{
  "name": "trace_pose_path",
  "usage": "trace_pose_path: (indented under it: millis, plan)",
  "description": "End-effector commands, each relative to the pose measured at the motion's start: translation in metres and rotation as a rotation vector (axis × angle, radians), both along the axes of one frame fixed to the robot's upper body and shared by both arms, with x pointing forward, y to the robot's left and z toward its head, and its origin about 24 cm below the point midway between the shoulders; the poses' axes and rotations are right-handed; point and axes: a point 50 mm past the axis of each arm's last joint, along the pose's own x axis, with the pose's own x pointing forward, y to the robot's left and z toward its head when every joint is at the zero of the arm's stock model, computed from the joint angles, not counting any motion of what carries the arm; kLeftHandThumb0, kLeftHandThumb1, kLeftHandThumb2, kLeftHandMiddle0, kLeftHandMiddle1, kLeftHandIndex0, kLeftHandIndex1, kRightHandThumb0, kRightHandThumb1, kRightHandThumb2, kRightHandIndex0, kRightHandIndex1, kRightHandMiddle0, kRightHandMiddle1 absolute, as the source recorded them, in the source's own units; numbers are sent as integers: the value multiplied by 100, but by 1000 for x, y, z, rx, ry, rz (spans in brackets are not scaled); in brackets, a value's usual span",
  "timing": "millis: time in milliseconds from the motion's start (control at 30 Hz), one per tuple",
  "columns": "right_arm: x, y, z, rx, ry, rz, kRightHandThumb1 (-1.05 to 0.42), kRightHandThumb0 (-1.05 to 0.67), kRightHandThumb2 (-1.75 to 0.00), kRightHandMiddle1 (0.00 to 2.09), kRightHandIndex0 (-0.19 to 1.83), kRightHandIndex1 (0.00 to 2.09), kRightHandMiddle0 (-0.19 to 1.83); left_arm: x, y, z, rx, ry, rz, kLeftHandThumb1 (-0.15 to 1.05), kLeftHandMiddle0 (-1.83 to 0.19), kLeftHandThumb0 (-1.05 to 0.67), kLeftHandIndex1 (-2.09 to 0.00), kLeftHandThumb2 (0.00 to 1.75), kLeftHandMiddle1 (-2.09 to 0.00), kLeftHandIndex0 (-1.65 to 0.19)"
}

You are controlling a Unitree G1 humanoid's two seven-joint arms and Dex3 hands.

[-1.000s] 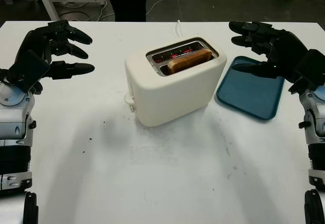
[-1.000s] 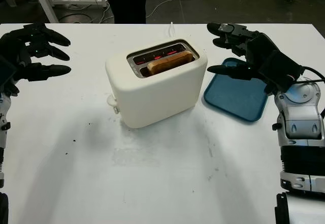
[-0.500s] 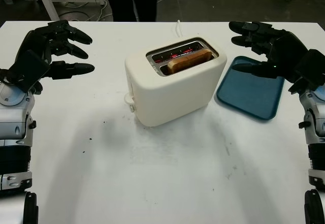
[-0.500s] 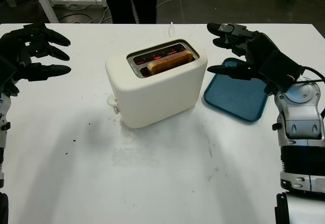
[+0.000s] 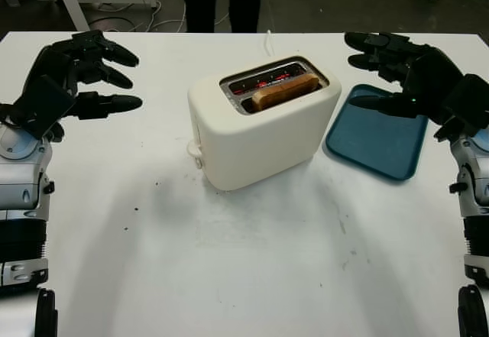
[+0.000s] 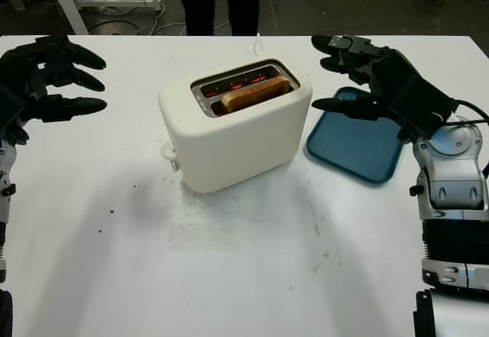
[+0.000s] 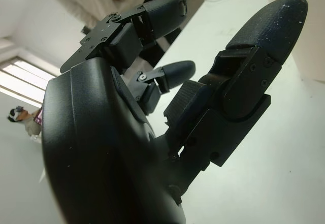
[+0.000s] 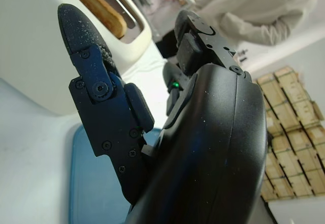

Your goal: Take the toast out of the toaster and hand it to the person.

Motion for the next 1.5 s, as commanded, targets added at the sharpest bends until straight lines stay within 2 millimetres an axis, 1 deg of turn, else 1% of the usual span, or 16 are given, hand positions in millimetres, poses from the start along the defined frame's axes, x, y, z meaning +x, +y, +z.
trace_pose_path:
  millis: [0,1467]
  plan:
    - [0,3,3,-3,-23,6,-75,-71,0,0,11,60,43,0,0,0,1,-9,3,58,-65,-105,-97,1,-106,-63]
    - [1,4,4,-2,-18,10,-75,-72,0,0,11,59,43,0,-2,3,0,-12,4,57,-66,-105,-97,0,-105,-63]
